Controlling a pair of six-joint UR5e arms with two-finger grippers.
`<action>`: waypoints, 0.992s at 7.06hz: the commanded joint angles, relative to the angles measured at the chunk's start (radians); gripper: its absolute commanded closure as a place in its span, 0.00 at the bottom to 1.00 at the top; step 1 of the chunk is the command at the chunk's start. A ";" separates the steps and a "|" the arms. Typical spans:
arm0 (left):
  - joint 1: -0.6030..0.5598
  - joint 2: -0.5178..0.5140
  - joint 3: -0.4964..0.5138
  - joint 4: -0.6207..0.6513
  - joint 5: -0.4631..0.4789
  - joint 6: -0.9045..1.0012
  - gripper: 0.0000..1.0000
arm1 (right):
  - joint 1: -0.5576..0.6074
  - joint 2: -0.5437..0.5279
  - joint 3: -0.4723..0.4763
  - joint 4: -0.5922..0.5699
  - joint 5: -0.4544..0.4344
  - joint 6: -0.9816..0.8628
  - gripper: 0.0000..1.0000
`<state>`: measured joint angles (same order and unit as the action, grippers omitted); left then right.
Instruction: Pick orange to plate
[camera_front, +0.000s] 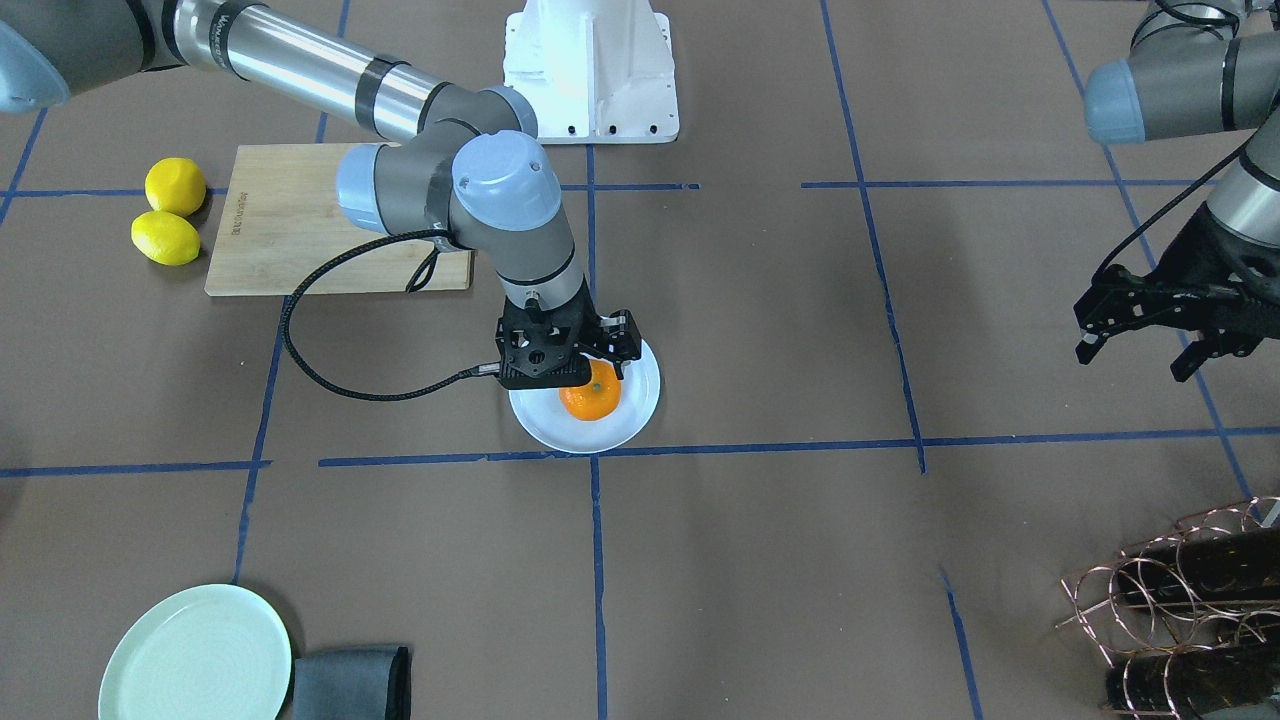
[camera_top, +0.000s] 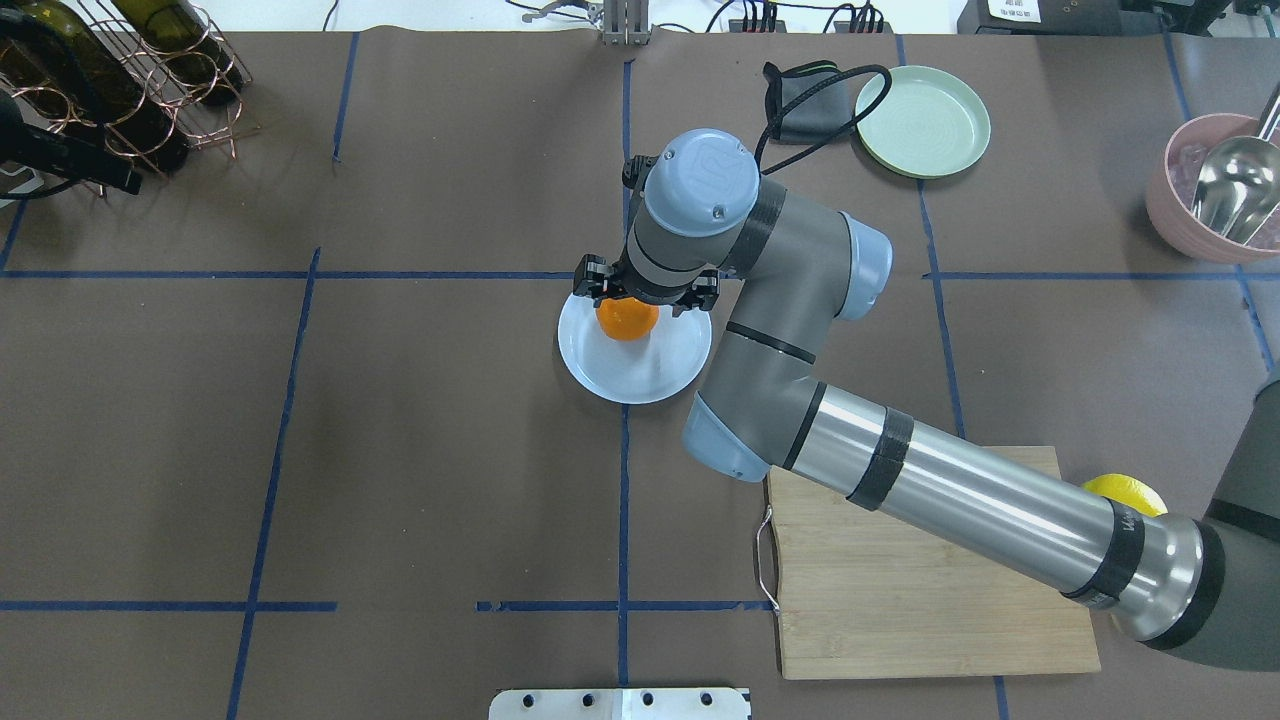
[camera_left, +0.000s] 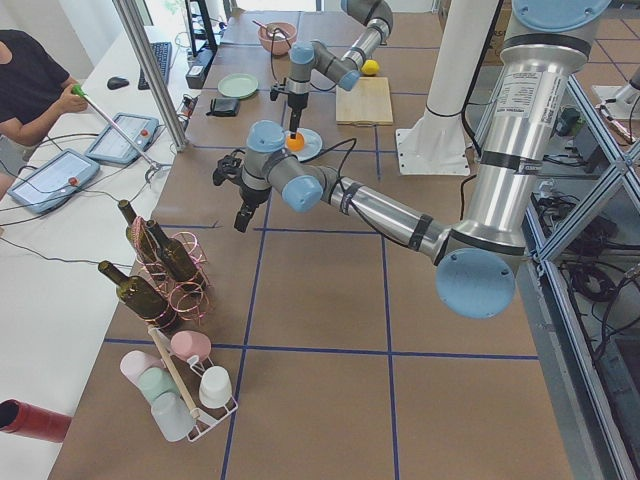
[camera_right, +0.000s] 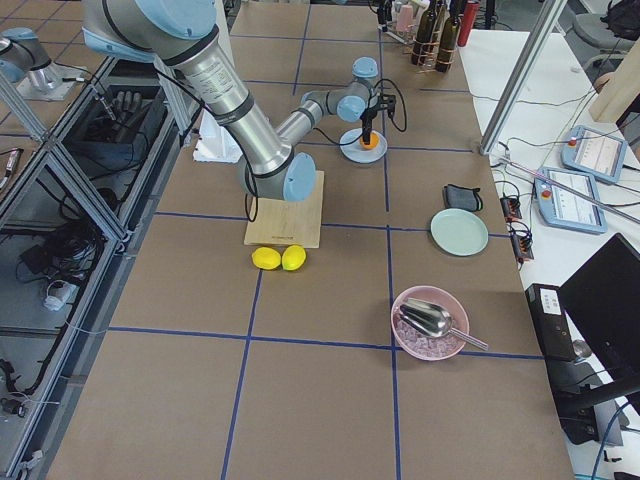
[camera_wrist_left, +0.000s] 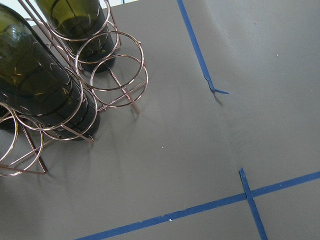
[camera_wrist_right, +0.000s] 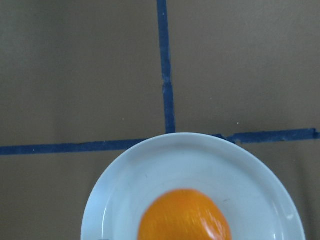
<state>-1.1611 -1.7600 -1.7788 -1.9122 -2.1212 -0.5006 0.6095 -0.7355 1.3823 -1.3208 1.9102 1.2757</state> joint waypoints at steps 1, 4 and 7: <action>-0.003 0.016 -0.002 0.007 0.001 0.005 0.00 | 0.097 -0.030 0.161 -0.233 0.079 -0.025 0.00; -0.105 0.101 -0.010 0.082 -0.011 0.341 0.00 | 0.319 -0.285 0.410 -0.434 0.183 -0.492 0.00; -0.295 0.128 0.002 0.322 -0.131 0.653 0.00 | 0.556 -0.483 0.419 -0.436 0.312 -0.914 0.00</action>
<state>-1.3754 -1.6447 -1.7816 -1.6860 -2.1826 0.0153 1.0694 -1.1460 1.8017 -1.7567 2.1552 0.5151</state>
